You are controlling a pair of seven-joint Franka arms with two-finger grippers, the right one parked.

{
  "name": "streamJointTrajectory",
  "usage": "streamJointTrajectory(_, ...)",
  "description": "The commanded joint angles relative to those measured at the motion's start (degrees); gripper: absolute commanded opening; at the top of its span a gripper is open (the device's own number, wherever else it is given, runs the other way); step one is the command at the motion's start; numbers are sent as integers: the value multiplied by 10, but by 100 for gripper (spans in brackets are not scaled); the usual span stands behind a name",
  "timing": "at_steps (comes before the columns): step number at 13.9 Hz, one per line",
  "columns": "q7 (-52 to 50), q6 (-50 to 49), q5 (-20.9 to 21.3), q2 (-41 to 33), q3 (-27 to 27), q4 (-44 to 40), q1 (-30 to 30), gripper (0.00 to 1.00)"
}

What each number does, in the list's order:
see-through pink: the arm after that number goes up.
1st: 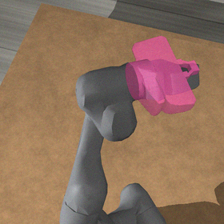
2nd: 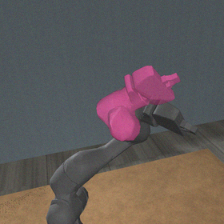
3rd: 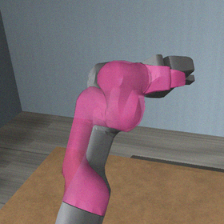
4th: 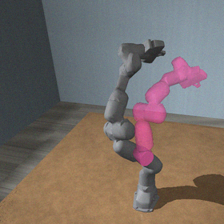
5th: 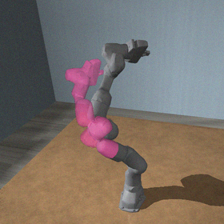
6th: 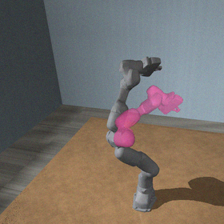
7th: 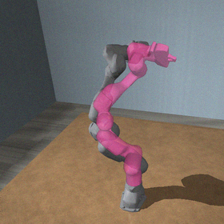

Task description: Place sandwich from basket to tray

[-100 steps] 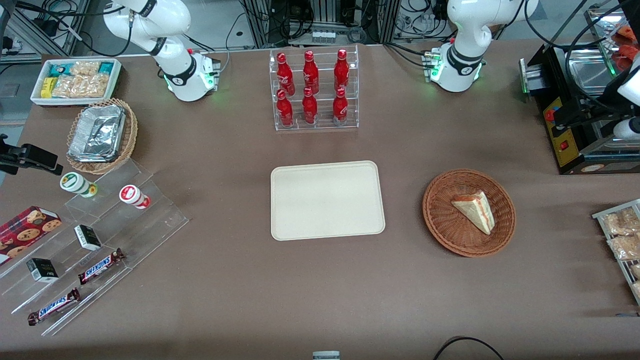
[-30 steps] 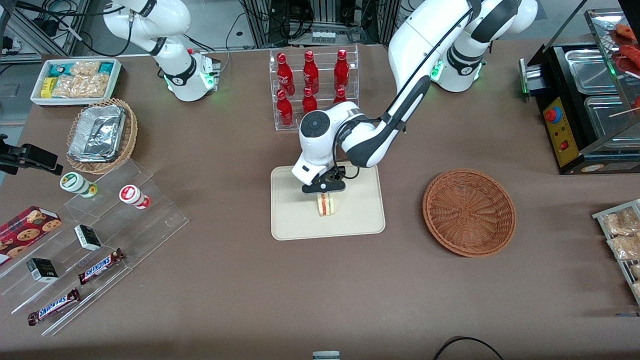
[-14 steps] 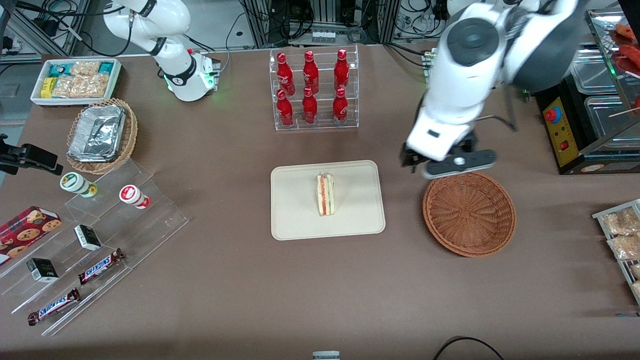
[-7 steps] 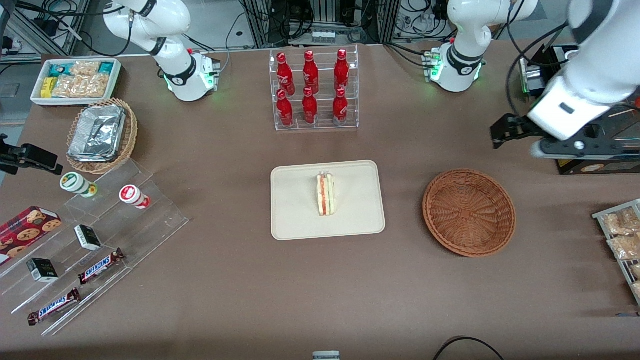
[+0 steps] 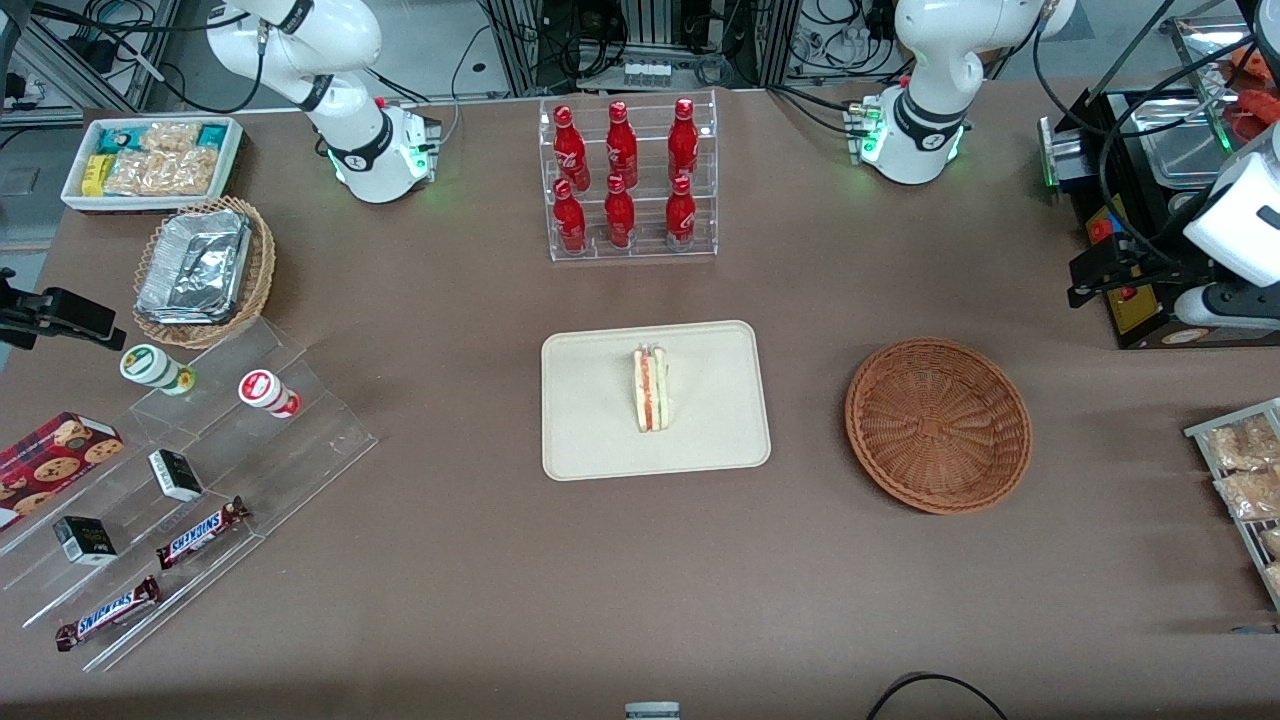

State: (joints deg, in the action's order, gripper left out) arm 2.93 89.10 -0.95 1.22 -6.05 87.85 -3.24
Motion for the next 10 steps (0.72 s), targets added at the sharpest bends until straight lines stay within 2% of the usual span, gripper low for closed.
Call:
streamJointTrajectory(1, 33, 5, -6, 0, 30, -12, 12, 100)
streamJointTrajectory(6, 24, -9, -1, -35, 47, 27, 28, 100)
streamJointTrajectory(10, 23, -11, -3, -27, 47, 3, 33, 100)
